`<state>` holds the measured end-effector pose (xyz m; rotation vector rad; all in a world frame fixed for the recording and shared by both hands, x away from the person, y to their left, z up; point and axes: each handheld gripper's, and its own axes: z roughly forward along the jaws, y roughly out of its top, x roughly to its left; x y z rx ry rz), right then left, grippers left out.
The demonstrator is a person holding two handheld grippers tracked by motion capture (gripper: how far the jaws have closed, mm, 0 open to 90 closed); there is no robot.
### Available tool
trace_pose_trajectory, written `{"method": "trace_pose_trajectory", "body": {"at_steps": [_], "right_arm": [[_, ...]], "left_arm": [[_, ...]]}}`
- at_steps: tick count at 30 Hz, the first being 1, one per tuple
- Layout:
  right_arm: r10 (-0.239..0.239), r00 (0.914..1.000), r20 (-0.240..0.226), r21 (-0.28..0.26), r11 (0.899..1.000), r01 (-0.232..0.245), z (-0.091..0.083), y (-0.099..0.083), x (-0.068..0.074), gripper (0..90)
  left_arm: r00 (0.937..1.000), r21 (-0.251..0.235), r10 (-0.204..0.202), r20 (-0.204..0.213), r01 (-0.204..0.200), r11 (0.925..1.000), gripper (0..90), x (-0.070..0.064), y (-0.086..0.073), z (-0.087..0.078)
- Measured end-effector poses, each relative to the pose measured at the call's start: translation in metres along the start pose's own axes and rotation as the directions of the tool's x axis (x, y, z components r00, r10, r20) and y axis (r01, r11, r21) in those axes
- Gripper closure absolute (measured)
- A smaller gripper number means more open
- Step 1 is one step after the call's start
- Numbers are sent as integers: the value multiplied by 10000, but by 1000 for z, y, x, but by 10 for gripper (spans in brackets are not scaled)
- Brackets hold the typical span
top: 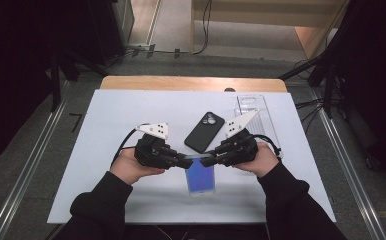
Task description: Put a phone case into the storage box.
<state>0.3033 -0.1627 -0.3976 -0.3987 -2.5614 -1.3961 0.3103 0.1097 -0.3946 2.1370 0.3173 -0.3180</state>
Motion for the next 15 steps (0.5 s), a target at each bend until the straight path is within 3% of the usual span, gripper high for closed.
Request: {"method": "trace_pose_trajectory", "body": {"at_steps": [2, 4, 7, 15], "right_arm": [[80, 9999, -72, -50, 10000, -80, -1, 0, -1, 677], [245, 9996, 154, -228, 9994, -242, -2, -1, -2, 576], [568, 9982, 215, -423, 9975, -558, -6, -2, -2, 520], [570, 9957, 725, -1136, 9923, -485, -10, -2, 1, 310]], "left_arm": [[9999, 35, -132, -69, 133, 9999, 813, 0, 0, -1], [9998, 15, -169, -127, 170, 9999, 814, -1, 0, -3], [9993, -8, -277, -256, 277, 9996, 813, 0, 0, -5], [9926, -95, -837, -879, 832, 9965, 813, 2, 0, -15]]}}
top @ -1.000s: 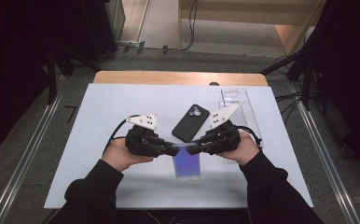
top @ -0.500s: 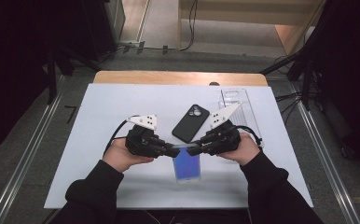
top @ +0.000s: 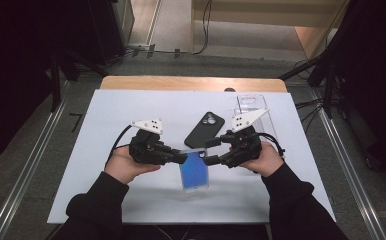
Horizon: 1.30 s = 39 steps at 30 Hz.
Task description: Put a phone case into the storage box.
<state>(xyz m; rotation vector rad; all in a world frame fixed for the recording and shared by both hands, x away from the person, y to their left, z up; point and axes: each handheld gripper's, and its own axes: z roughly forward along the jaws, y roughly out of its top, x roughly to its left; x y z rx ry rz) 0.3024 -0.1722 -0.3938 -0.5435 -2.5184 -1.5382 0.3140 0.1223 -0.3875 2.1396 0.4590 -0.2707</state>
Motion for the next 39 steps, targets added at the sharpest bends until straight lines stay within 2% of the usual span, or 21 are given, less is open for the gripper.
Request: {"method": "trace_pose_trajectory", "body": {"at_steps": [2, 4, 6, 9, 11, 13, 16, 18, 20, 21, 25, 29, 32, 34, 37, 39], "right_arm": [[20, 10000, 84, -52, 10000, -20, 1, 0, 1, 260], [109, 9997, 206, -116, 9999, -106, 2, -1, 1, 250], [68, 9987, 510, -121, 9999, -62, 3, -2, 1, 223], [-3, 9988, 492, -326, 9995, 19, 5, -5, 1, 153], [164, 9986, 497, -325, 9994, -148, 6, -6, 1, 92], [177, 9961, 861, -389, 9991, -144, 7, -8, 1, 0], [336, 9899, 1378, -680, 9974, -244, 8, -10, 2, 0], [626, 9850, 1606, -676, 9963, -523, 9, -11, 2, 0], [869, 9783, 1880, -749, 9944, -740, 11, -12, 4, 0], [1045, 9723, 2093, -829, 9926, -889, 12, -11, 6, 0], [1277, 9584, 2551, -1131, 9884, -1016, 15, -10, 12, 0], [1632, 9333, 3200, -1441, 9820, -1223, 18, -9, 16, 0], [1951, 9176, 3464, -1692, 9751, -1435, 23, -10, 19, 0], [2066, 9036, 3752, -1750, 9731, -1498, 27, -10, 21, 0], [2019, 8927, 4029, -1800, 9738, -1390, 32, -10, 24, 0], [2032, 8883, 4118, -1787, 9739, -1399, 35, -9, 26, 0]], "left_arm": [[9996, -30, -243, -149, 242, 9997, 813, 2, 0, -3], [9986, -118, -433, -316, 430, 9990, 813, 3, 0, -5], [9978, -55, -467, -478, 465, 9989, 812, 4, 0, -7], [9964, -104, -480, -695, 474, 9988, 812, 4, -1, -9], [9931, -158, -610, -998, 598, 9981, 811, 5, -1, -10], [9892, -289, -824, -1211, 795, 9964, 812, 6, 0, -12], [9871, -380, -921, -1310, 878, 9954, 811, 7, 0, -15], [9834, -434, -1050, -1482, 996, 9941, 811, 7, 0, -16], [9782, -494, -1210, -1691, 1142, 9922, 811, 7, 0, -18], [9754, -537, -1261, -1807, 1182, 9915, 811, 7, 1, -18], [9623, -736, -1538, -2244, 1407, 9873, 810, 6, 2, -22], [9471, -1111, -1939, -2556, 1704, 9791, 810, 5, 3, -25], [9378, -1323, -2162, -2715, 1862, 9736, 810, 3, 5, -26], [9304, -1385, -2377, -2791, 2060, 9687, 810, 2, 6, -26], [9170, -1471, -2592, -3032, 2237, 9635, 811, 1, 7, -25], [9076, -1428, -2677, -3234, 2328, 9620, 811, -1, 8, -25]]}}
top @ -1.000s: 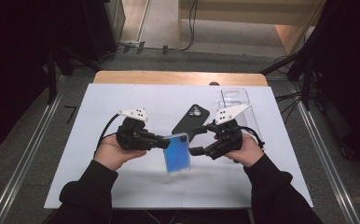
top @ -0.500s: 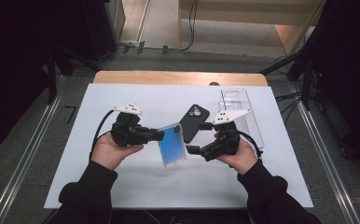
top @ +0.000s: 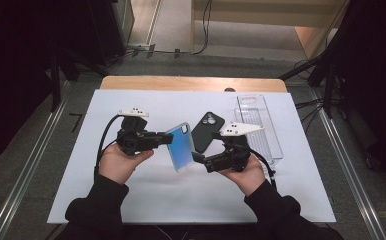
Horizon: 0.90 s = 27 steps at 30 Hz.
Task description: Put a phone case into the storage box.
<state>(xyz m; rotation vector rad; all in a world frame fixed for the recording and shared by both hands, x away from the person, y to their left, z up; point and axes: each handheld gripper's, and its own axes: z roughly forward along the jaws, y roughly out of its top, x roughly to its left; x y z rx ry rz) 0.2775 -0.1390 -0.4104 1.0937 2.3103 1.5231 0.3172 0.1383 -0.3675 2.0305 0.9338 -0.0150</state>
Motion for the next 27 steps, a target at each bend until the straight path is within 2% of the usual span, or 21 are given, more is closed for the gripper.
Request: {"method": "trace_pose_trajectory", "body": {"at_steps": [3, 7, 9, 11, 16, 21, 27], "right_arm": [[148, 9998, 99, -29, 9999, -148, 5, -1, 3, 0], [230, 9987, 454, 0, 9997, -230, 11, -4, 8, 0], [256, 9988, 428, -42, 9997, -254, 14, -4, 10, 0], [284, 9986, 441, -104, 9996, -279, 16, -5, 13, 0], [250, 9959, 868, -59, 9997, -246, 21, -6, 19, 0], [344, 9939, 1052, 25, 9994, -349, 27, -6, 21, 0], [353, 9919, 1220, 55, 9993, -363, 33, -7, 25, 0]], "left_arm": [[9998, 7, -163, -153, 163, 9999, 810, -2, 1, 1], [9994, -43, -205, -294, 203, 9998, 811, -6, 0, 2], [9991, -5, -216, -368, 216, 9998, 811, -8, 1, 3], [9990, -19, -264, -353, 263, 9997, 810, -8, 0, 4], [9989, 52, -352, -298, 353, 9994, 811, -11, 0, 7], [9992, -149, -222, -329, 217, 9997, 811, -16, -1, 9], [9995, -35, -181, -261, 180, 9998, 811, -21, -1, 12]]}}
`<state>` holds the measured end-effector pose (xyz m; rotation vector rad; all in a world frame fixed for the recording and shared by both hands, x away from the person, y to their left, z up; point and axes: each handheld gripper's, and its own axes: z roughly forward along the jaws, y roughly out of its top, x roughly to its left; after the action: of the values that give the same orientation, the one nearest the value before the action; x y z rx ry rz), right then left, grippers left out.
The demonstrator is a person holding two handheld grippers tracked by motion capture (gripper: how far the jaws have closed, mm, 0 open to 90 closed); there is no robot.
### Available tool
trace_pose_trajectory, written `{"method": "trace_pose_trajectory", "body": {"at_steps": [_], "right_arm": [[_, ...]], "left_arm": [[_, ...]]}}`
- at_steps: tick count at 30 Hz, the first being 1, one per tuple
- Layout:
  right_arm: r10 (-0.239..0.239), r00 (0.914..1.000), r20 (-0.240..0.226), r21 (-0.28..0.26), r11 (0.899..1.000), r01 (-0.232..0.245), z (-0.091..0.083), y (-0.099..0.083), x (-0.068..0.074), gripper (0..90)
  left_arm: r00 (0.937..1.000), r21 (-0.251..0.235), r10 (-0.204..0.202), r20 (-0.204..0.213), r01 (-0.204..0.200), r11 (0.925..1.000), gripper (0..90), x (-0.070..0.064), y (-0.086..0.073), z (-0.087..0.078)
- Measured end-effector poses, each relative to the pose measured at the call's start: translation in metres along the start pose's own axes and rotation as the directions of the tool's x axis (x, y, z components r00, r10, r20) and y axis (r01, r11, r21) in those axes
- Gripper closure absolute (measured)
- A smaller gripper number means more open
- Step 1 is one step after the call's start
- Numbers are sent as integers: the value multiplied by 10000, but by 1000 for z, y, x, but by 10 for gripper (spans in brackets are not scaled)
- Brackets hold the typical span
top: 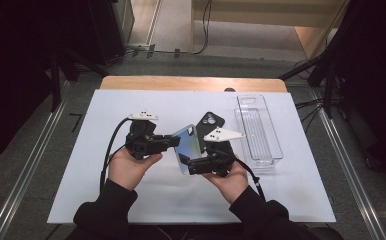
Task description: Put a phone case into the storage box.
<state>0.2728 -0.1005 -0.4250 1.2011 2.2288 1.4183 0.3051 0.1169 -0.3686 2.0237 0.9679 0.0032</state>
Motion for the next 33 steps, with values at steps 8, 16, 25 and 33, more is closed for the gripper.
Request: {"method": "trace_pose_trajectory", "body": {"at_steps": [8, 16, 25, 33], "right_arm": [[32, 9999, 119, 132, 9999, -33, 8, -1, 1, 0], [90, 9997, 221, -42, 10000, -89, 12, -2, -1, 41], [115, 9999, -34, -79, 9999, -115, 12, -3, -2, 148], [49, 9997, -243, -29, 10000, -50, 9, 0, -3, 157]], "left_arm": [[9999, 153, -147, 23, 146, 9998, 811, -5, 0, 4], [9996, 224, -262, 129, 259, 9994, 810, -7, -2, 9], [9996, 192, -278, 111, 276, 9994, 809, -10, -3, 11], [9996, -7, -153, 227, 153, 9999, 794, -12, -2, 8]]}}
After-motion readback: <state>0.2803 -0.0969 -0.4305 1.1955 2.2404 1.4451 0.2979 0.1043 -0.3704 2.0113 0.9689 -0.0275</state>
